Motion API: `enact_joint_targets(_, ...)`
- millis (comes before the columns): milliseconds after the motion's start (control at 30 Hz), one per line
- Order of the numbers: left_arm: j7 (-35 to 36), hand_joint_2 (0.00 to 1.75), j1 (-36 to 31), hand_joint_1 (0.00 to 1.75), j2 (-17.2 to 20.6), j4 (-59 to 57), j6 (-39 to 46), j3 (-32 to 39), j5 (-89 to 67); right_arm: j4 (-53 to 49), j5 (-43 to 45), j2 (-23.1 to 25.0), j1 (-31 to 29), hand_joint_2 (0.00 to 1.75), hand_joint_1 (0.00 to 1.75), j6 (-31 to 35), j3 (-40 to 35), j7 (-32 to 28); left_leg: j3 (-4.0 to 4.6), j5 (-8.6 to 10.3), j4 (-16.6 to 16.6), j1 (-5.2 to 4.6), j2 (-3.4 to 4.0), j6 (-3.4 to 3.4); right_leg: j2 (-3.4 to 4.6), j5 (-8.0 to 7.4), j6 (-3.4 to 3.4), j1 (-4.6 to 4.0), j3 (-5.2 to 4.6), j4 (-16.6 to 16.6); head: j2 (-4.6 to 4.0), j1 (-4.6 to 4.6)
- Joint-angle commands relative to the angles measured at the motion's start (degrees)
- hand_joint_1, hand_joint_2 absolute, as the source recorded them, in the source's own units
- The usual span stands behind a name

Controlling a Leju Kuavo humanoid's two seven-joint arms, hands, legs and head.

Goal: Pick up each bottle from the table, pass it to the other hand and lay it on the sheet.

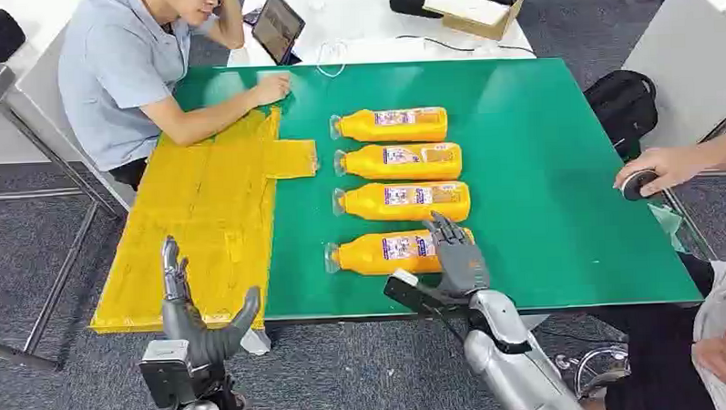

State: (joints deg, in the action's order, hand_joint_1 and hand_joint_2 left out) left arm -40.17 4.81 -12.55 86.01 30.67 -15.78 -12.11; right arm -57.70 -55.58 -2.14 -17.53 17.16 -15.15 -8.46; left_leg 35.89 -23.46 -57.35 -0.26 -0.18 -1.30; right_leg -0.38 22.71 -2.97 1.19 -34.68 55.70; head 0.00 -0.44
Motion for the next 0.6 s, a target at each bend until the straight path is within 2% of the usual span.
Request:
enact_joint_targets(33, 0.2, 1.75, -4.3, 0.00, 1.2, -4.6, 0.3, -3.9, 1.4, 13.4, 3.8, 4.5, -9.0, 1.75, 0.00, -3.9, -1.3, -1.8, -0.27, -0.13, 0.0, 0.04, 0.21, 0.09, 0.21, 0.06, 0.13, -0.04, 0.19, 0.0, 0.00, -0.04)
enact_joint_targets(433, 0.2, 1.75, -6.0, 0.00, 2.1, -4.6, 0.2, -5.6, 1.4, 21.3, 5.0, 5.2, -13.4, 1.75, 0.00, -7.5, -6.4, -1.6, -0.34, -0.13, 0.0, 0.08, 0.10, 0.11, 0.12, 0.08, 0.16, -0.08, 0.32, 0.0, 0.00, -0.02)
enact_joint_targets(600, 0.2, 1.75, -4.9, 0.00, 0.9, -5.0, -3.6, -3.3, 2.4, 28.6, -0.2, 3.6, -17.9, 1.75, 0.00, -13.8, -13.8, 3.6, -0.20, -0.06, 0.0, 0.03, 0.12, 0.06, 0.13, 0.02, 0.08, -0.03, 0.16, 0.0, 0.00, -0.04)
